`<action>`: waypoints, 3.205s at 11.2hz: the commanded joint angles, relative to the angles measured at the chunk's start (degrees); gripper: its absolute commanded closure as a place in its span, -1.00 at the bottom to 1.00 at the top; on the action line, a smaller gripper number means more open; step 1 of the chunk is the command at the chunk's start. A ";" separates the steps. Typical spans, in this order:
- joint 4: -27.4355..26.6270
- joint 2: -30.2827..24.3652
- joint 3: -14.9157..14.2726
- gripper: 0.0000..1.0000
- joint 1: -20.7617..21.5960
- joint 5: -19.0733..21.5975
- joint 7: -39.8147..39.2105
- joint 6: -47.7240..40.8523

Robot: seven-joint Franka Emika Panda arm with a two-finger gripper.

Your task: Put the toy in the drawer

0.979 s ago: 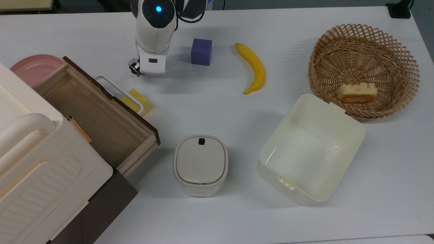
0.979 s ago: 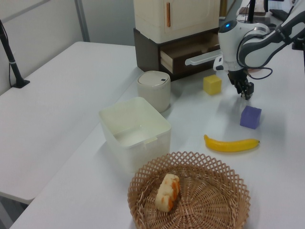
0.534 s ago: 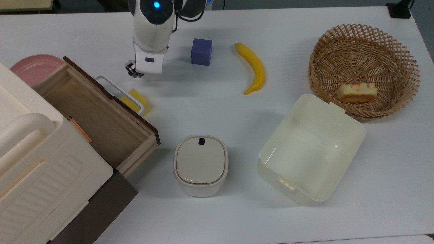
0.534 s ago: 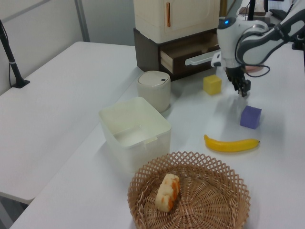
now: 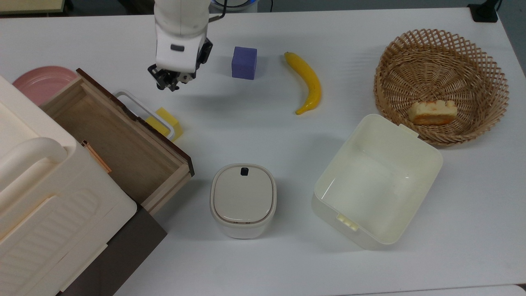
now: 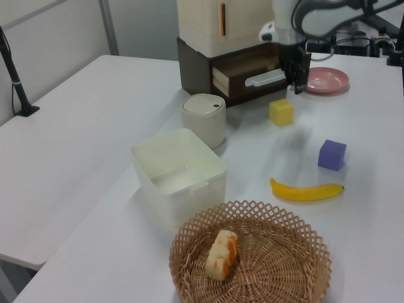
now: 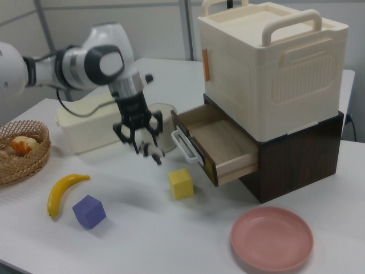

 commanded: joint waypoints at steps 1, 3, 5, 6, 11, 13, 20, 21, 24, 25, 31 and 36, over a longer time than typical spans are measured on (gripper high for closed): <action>9.91 0.76 -0.15 0.50 0.36 3.36 0.54 -3.89; 11.68 1.89 -0.94 0.50 -0.34 3.36 1.59 -3.02; 14.14 4.17 -0.94 0.50 -3.14 3.27 4.04 2.06; 14.93 5.40 -0.94 0.50 -4.63 3.18 5.97 4.96; 15.12 10.68 -1.03 0.50 -8.25 2.66 12.58 16.22; 15.12 12.70 -1.03 0.50 -8.60 2.48 12.67 18.34; 15.12 16.06 -1.65 -0.31 -8.87 -0.69 20.65 22.57; 15.12 15.44 -1.47 -0.50 -8.78 -0.68 23.19 22.48; 14.94 11.85 -0.86 -0.75 -8.52 -0.25 26.37 18.98; 14.85 9.74 -0.68 -0.77 -7.73 1.15 26.38 15.31; 13.80 -3.18 -0.59 -1.00 -4.12 7.49 33.01 -13.96; 12.04 -5.75 -0.94 -1.00 -1.92 8.88 45.63 -15.59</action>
